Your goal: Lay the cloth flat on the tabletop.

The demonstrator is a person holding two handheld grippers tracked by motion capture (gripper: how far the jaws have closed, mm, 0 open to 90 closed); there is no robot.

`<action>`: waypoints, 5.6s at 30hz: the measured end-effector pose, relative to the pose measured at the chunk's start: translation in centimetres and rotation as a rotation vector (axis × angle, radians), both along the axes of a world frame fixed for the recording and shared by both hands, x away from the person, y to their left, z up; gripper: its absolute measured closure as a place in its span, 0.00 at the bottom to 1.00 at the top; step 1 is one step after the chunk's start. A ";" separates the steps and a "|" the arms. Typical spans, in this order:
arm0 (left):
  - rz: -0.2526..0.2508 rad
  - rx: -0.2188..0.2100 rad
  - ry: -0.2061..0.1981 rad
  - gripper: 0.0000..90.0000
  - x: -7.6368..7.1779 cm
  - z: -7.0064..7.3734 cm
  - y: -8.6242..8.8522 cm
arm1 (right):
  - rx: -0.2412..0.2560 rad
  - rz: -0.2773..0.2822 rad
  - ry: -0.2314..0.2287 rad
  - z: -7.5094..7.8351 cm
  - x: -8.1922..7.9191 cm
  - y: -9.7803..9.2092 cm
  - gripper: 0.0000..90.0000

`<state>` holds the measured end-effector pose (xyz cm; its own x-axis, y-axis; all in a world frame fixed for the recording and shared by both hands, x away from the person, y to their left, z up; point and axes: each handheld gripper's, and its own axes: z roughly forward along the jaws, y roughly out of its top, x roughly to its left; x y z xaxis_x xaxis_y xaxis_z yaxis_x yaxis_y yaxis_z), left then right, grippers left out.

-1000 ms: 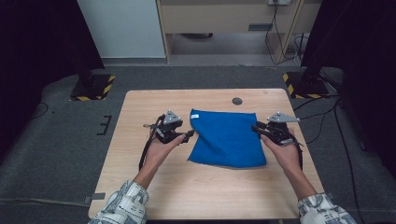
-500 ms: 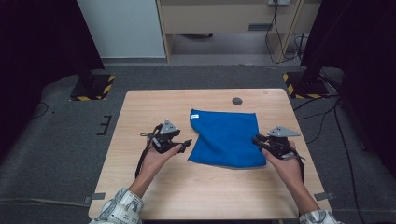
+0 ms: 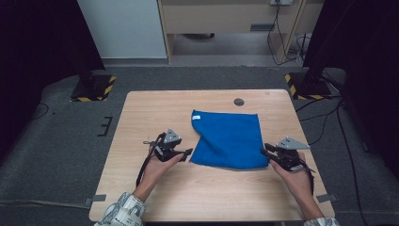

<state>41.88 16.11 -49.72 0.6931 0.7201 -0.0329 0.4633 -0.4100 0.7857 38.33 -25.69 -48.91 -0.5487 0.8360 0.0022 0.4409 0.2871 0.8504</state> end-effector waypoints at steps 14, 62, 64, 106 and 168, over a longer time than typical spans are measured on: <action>-0.009 0.040 0.024 0.40 -0.2 -1.0 -0.1 | -0.022 -0.001 0.035 -0.6 -1.3 -0.4 0.63; -0.141 0.123 0.098 0.87 -1.0 -2.6 -2.6 | -0.033 0.124 0.173 -2.4 -1.1 0.1 0.99; -0.144 0.131 0.099 0.90 -1.1 -2.5 -2.6 | -0.048 0.130 0.167 -2.4 -1.0 0.6 1.00; -0.069 0.143 0.113 0.97 -1.2 -1.7 -1.2 | -0.017 0.110 0.114 -0.1 -1.1 -0.4 0.72; -0.087 0.143 0.134 0.96 -3.8 -1.3 0.9 | -0.127 0.317 0.337 1.5 8.3 13.8 0.99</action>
